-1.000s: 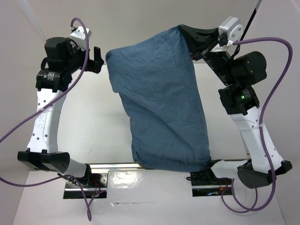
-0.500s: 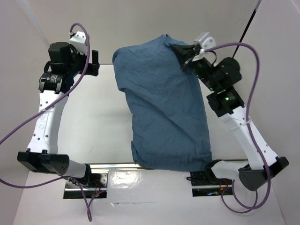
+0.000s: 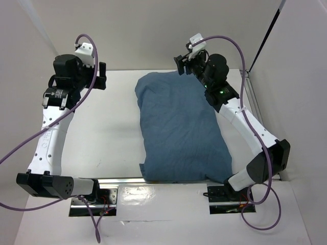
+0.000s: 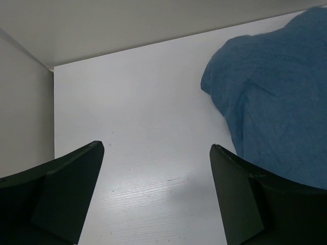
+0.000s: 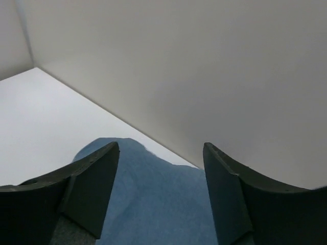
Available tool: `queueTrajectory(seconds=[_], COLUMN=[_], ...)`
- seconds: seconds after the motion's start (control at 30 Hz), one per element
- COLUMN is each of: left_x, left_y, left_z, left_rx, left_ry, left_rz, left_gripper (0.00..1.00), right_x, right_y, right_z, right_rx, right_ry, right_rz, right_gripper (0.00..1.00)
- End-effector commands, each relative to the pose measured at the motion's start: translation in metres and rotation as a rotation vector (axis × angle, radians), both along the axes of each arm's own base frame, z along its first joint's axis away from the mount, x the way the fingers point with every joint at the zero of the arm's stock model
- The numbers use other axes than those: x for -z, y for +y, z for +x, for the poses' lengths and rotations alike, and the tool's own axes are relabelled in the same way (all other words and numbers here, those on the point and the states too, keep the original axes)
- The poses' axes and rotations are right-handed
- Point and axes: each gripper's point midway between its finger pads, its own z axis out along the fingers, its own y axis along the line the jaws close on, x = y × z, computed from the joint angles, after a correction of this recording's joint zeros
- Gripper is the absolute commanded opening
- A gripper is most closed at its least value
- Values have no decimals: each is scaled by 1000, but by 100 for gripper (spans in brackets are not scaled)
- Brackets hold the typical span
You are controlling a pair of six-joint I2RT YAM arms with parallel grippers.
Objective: Put the pillow into the pillowcase
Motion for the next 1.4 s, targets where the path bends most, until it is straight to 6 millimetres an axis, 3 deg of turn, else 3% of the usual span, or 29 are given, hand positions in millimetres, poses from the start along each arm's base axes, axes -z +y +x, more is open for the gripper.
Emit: queueTrajectory(seconds=[0.0,0.03,0.1,0.13,0.17,0.23,0.27,0.33,0.37,0.4,0.47,0.5,0.57,0.6,0.63,0.7,0.8,0.83,0.9,1.0,1.13,1.33,1.37], left_x=[-15,-13,-12,1,-5,2,14,26,16,49,65,86,105,97,130,133,155,152,171,181,195,228,237], left_y=[-5,-10,-30,-39,-53,-73,-84,-109,-120,-135,-155,-166,-182,-196,-202,-213,-228,-229,-241,-249,-254,-254,-252], left_z=[-1,3,6,16,19,27,41,46,51,61,64,70,71,72,80,87,97,99,106,112,121,132,136], left_rx=[24,49,161,202,283,382,426,562,604,640,690,735,808,868,862,909,952,962,976,985,996,958,937], left_ry=[-61,-59,-50,-6,-7,49,120,214,221,326,354,401,457,443,529,528,541,521,528,529,521,506,511], left_rz=[-25,-33,-69,-86,-114,-174,-216,-315,-345,-396,-390,-410,-422,-428,-445,-468,-528,-532,-533,-553,-571,-509,-490], left_gripper=[99,99,98,96,92,83,78,36,17,1,0,0,0,0,0,0,0,0,0,0,0,0,0], right_x=[-87,-82,-57,-29,-15,18,41,65,87,101,126,141,146,157,169,187,217,225,238,260,305,347,342], right_y=[-4,4,23,28,32,45,47,50,50,54,56,57,65,65,69,72,75,77,83,86,85,88,92], right_z=[-40,-47,-75,-84,-92,-105,-110,-118,-119,-123,-127,-128,-135,-135,-137,-144,-147,-149,-148,-144,-133,-118,-112], right_rx=[-100,-158,-322,-366,-405,-480,-489,-524,-514,-529,-535,-540,-560,-556,-555,-552,-509,-495,-464,-407,-341,-283,-285], right_ry=[-162,-115,16,156,228,393,498,590,675,723,823,857,879,904,932,997,1074,1087,1090,1103,1157,1260,1252], right_rz=[40,42,5,5,5,15,4,-12,-12,-23,-26,-31,-45,-50,-64,-64,-86,-103,-139,-198,-275,-354,-351], right_gripper=[72,68,45,39,22,0,0,0,0,0,0,0,0,0,0,0,0,0,0,0,0,0,0])
